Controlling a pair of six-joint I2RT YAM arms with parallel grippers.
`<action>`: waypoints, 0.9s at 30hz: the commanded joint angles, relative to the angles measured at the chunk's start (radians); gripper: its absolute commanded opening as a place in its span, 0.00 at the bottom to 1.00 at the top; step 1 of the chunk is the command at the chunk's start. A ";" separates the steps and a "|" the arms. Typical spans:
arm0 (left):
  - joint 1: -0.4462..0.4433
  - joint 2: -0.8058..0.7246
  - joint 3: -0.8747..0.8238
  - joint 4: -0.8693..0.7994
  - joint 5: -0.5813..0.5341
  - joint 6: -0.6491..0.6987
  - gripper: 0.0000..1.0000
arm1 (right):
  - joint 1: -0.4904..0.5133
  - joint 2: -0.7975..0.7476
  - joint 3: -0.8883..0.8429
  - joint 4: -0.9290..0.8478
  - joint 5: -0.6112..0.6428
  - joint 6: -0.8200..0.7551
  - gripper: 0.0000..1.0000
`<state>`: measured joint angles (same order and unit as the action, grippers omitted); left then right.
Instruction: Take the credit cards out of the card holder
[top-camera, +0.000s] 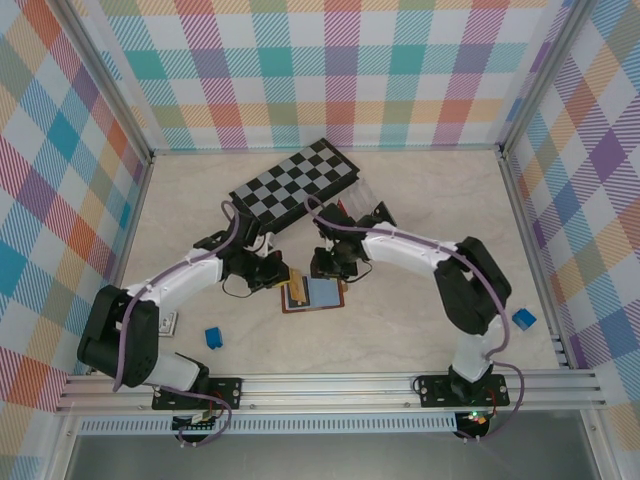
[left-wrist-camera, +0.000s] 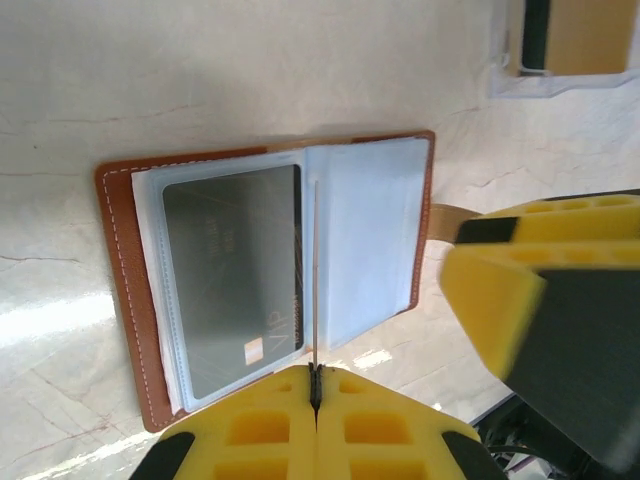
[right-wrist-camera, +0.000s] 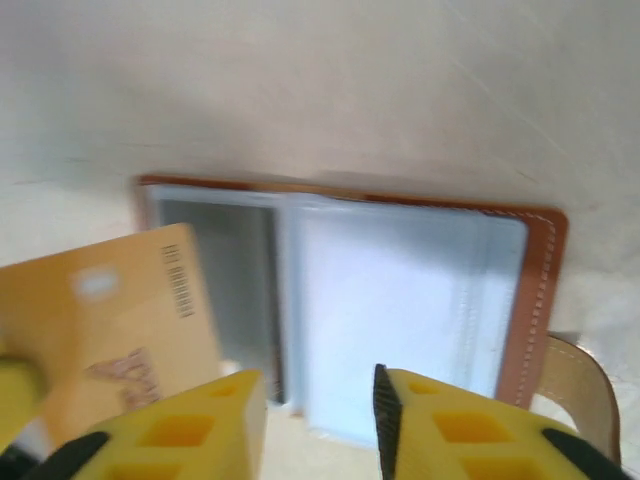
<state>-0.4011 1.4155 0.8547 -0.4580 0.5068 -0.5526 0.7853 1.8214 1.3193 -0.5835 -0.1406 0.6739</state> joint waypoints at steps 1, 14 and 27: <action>0.019 -0.055 0.029 -0.029 0.013 -0.003 0.00 | -0.022 -0.122 -0.052 0.113 -0.068 -0.018 0.45; 0.025 -0.195 0.036 0.222 0.165 -0.279 0.00 | -0.167 -0.308 -0.263 0.418 -0.409 0.096 1.00; 0.016 -0.211 -0.004 0.479 0.224 -0.508 0.00 | -0.248 -0.309 -0.356 0.762 -0.688 0.373 0.81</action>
<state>-0.3836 1.2217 0.8658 -0.0475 0.6987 -1.0092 0.5457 1.5394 0.9699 0.0601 -0.7277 0.9680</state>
